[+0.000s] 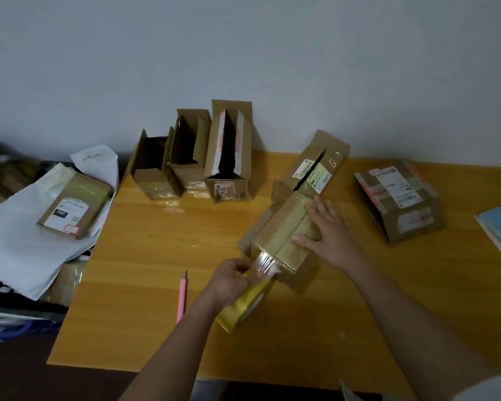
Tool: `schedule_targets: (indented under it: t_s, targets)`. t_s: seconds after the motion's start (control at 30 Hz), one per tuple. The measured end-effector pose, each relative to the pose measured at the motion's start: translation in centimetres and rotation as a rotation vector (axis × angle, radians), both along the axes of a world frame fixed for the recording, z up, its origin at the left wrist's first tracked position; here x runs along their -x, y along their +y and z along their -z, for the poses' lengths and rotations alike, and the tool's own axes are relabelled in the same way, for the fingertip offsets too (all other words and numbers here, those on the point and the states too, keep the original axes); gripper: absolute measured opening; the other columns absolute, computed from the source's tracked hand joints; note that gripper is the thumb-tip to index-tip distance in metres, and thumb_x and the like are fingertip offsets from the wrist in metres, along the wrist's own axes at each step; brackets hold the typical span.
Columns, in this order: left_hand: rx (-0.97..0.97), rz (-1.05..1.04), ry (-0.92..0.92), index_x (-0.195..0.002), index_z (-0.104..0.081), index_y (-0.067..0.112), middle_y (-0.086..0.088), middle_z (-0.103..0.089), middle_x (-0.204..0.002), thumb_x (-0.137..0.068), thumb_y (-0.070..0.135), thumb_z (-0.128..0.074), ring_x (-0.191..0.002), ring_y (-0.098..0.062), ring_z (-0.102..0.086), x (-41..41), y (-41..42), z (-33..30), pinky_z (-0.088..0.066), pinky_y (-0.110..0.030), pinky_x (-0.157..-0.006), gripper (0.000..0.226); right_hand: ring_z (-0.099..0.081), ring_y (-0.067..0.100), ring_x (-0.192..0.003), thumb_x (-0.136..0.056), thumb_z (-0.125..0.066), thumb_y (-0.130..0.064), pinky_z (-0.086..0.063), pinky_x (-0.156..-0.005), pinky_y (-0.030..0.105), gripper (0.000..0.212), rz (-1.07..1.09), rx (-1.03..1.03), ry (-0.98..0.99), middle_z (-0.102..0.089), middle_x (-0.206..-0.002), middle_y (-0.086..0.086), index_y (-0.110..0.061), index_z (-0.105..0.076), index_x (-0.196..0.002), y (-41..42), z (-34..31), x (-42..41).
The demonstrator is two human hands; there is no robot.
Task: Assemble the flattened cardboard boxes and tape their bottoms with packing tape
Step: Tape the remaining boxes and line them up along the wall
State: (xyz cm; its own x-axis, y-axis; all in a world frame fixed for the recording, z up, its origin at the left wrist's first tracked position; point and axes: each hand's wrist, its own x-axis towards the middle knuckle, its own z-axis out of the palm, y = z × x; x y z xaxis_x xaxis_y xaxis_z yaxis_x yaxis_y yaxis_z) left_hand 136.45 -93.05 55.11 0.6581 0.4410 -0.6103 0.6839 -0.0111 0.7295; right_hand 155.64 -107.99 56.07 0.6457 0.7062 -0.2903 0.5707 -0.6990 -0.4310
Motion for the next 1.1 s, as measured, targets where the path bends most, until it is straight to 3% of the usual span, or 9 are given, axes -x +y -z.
schedule_targets:
  t_s: [0.13, 0.27, 0.33, 0.4, 0.53, 0.63, 0.73, 1.0, 1.1]
  targets:
    - [-0.103, -0.003, -0.046, -0.117, -0.065, 0.01, 0.004, -0.054, -0.107, -0.09, 0.028, -0.068, -0.103, -0.007, -0.048, 0.2, -0.9, 0.6, -0.036, -0.016, -0.082, 0.032, 0.012, 0.014, -0.149, -0.085, -0.053, -0.063, 0.005, -0.119, 0.048, 0.087, 0.034, -0.024, -0.032, 0.008, -0.161, -0.011, -0.029, -0.011, -0.154, 0.4, -0.7, 0.6]
    - [-0.119, -0.012, -0.092, -0.11, -0.065, 0.014, 0.006, -0.058, -0.105, -0.087, 0.029, -0.071, -0.105, -0.009, -0.053, 0.8, -1.2, 0.8, -0.039, -0.021, -0.083, 0.028, -0.004, 0.013, -0.149, -0.098, -0.052, -0.031, -0.008, -0.123, 0.042, 0.054, 0.039, -0.229, -0.16, -0.017, -0.161, -0.005, -0.024, -0.035, -0.148, 0.8, 0.1, 4.0]
    - [-0.083, -0.053, -0.089, -0.11, -0.067, 0.014, 0.006, -0.061, -0.106, -0.089, 0.029, -0.069, -0.107, -0.01, -0.055, 1.1, -1.1, 1.1, -0.041, -0.018, -0.078, 0.027, 0.0, 0.011, -0.15, -0.102, -0.043, -0.035, -0.006, -0.123, 0.043, 0.049, 0.059, -0.291, -0.079, -0.013, -0.161, -0.008, -0.025, -0.034, -0.149, 0.6, 1.4, 5.2]
    - [-0.031, -0.101, -0.093, -0.108, -0.068, 0.015, 0.009, -0.061, -0.103, -0.09, 0.029, -0.067, -0.106, -0.01, -0.056, 1.2, -1.1, 1.2, -0.04, -0.013, -0.072, 0.022, 0.008, 0.01, -0.149, -0.1, -0.038, -0.052, 0.004, -0.122, 0.038, 0.06, 0.047, -0.257, -0.028, -0.004, -0.162, -0.009, -0.026, -0.026, -0.153, 0.3, 2.1, 5.2]
    - [-0.075, -0.149, -0.063, -0.11, -0.067, 0.011, 0.005, -0.059, -0.104, -0.09, 0.028, -0.068, -0.105, -0.013, -0.056, 0.1, -1.5, 1.5, -0.041, -0.022, -0.083, 0.026, 0.015, 0.009, -0.148, -0.089, -0.03, -0.067, 0.01, -0.119, 0.034, 0.077, -0.024, -0.154, -0.072, 0.005, -0.162, -0.009, -0.028, -0.015, -0.155, 0.1, 2.0, 4.5]
    - [-0.147, -0.146, -0.041, -0.117, -0.065, 0.006, 0.0, -0.061, -0.112, -0.09, 0.028, -0.067, -0.104, -0.01, -0.053, -0.4, -2.1, 1.4, -0.04, -0.022, -0.087, 0.035, 0.014, 0.01, -0.148, -0.093, -0.036, -0.062, 0.01, -0.119, 0.033, 0.072, -0.023, -0.152, -0.057, 0.005, -0.162, -0.009, -0.028, -0.016, -0.154, 0.0, 1.6, 4.6]
    - [-0.195, -0.145, -0.041, -0.12, -0.065, 0.008, -0.006, -0.064, -0.116, -0.089, 0.032, -0.068, -0.104, -0.012, -0.056, 0.4, -2.2, 1.1, -0.043, -0.022, -0.08, 0.04, 0.011, 0.011, -0.149, -0.099, -0.037, -0.051, 0.009, -0.119, 0.032, 0.064, -0.029, -0.148, -0.071, 0.003, -0.163, -0.007, -0.025, -0.018, -0.155, 0.0, 0.9, 4.6]
    - [-0.151, -0.183, -0.012, -0.117, -0.066, 0.013, -0.007, -0.063, -0.106, -0.091, 0.03, -0.065, -0.088, -0.014, -0.058, 2.7, -2.4, -0.5, -0.046, -0.022, -0.066, 0.031, 0.006, 0.012, -0.149, -0.102, -0.042, -0.039, 0.01, -0.117, 0.031, 0.058, -0.095, -0.157, -0.102, -0.004, -0.163, -0.001, -0.02, -0.023, -0.154, 0.7, 0.1, 4.5]
    - [-0.123, -0.194, -0.01, -0.117, -0.065, 0.013, -0.004, -0.063, -0.1, -0.091, 0.029, -0.066, -0.085, -0.015, -0.06, 3.4, -2.2, -0.4, -0.048, -0.024, -0.069, 0.03, 0.007, 0.013, -0.149, -0.102, -0.042, -0.037, 0.01, -0.117, 0.031, 0.058, -0.095, -0.14, -0.102, -0.003, -0.163, 0.001, -0.017, -0.024, -0.153, 0.9, 0.0, 4.8]
